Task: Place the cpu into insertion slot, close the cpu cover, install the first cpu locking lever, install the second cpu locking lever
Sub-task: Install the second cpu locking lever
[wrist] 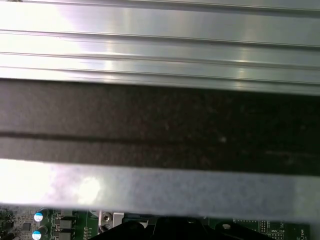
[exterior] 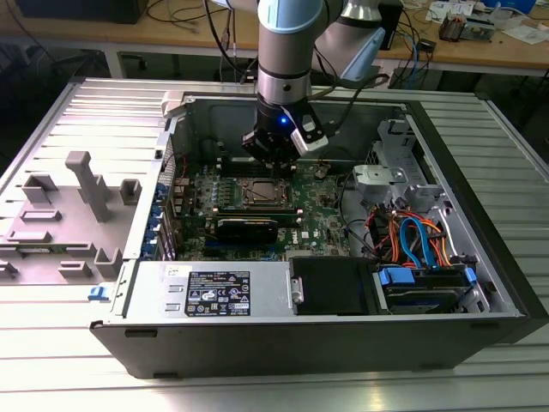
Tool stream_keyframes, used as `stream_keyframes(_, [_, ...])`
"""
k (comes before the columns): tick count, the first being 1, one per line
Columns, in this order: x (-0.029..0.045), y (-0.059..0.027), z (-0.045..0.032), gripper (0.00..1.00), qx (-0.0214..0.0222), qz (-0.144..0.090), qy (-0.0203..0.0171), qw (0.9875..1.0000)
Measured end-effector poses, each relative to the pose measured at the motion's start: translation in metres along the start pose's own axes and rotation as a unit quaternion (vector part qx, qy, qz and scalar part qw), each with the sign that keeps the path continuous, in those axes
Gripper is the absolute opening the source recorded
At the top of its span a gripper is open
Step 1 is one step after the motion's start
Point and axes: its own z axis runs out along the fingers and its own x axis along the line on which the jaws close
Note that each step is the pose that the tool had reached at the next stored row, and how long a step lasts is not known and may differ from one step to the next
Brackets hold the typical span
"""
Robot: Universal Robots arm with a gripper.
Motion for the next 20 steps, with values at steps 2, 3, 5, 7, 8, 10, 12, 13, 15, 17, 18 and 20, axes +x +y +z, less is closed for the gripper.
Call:
stream_keyframes(2, [0.0, -0.0002, 0.0, 0.11, 0.0, 0.0, 0.0, 1.0])
stream_keyframes(3, [0.0, -0.0004, 0.0, 0.11, 0.0, 0.0, 0.0, 1.0])
stream_keyframes(5, [0.0, -0.0004, 0.0, 0.11, 0.0, 0.0, 0.0, 1.0])
stream_keyframes(7, [-0.0001, -0.0005, 0.0, 0.11, 0.0, 0.0, 0.0, 1.0])
stream_keyframes(8, [-0.0002, -0.0007, 0.0, 0.11, 0.0, 0.0, 0.0, 1.0])
stream_keyframes(10, [-0.0003, -0.0008, 0.0, 0.11, 0.0, 0.0, 0.0, 1.0])
stream_keyframes(12, [-0.0001, -0.0013, -0.0001, 0.11, 0.0, 0.0, 0.0, 1.0])
stream_keyframes(13, [0.0, -0.0015, -0.0003, 0.11, 0.0, 0.0, 0.0, 1.0])
stream_keyframes(15, [0.0, -0.0015, -0.002, 0.11, 0.0001, 0.0, 0.0, 1.0])
stream_keyframes(17, [0.0, -0.0016, -0.0036, 0.11, 0.0, 0.0, 0.0, 1.0])
stream_keyframes(18, [-0.0001, -0.0015, -0.0038, 0.11, -0.0001, 0.0, -0.0001, 1.0])
stream_keyframes(20, [-0.0003, -0.0016, -0.0038, 0.11, -0.0001, 0.0, 0.0001, 1.0])
